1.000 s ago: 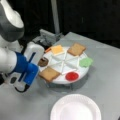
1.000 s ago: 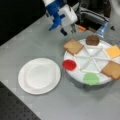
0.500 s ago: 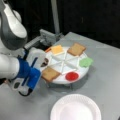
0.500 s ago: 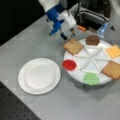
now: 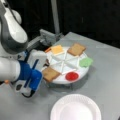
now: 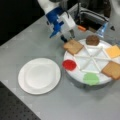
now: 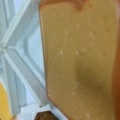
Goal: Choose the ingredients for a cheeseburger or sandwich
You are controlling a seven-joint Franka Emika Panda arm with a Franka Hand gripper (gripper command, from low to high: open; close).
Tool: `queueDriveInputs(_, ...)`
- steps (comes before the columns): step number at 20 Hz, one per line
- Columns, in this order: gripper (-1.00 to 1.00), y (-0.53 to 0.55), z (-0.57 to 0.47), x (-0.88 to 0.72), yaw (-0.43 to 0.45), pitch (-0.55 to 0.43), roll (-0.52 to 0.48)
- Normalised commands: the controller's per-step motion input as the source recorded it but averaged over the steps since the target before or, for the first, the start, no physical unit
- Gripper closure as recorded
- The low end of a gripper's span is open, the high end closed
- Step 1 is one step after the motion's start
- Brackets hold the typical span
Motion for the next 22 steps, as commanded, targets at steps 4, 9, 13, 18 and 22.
queueDriveInputs(4, -1.00, -0.28, -0.09, 0.18, 0.139, -0.065, 0.385)
queueDriveInputs(9, -1.00, -0.31, -0.08, 0.20, 0.162, -0.074, 0.412)
queueDriveInputs(13, -1.00, -0.35, -0.06, 0.19, 0.178, -0.072, 0.528)
queueDriveInputs(18, -1.00, -0.41, -0.12, 0.22, 0.190, -0.046, 0.454)
queueDriveInputs(22, -1.00, -0.39, -0.16, 0.27, 0.236, -0.038, 0.377)
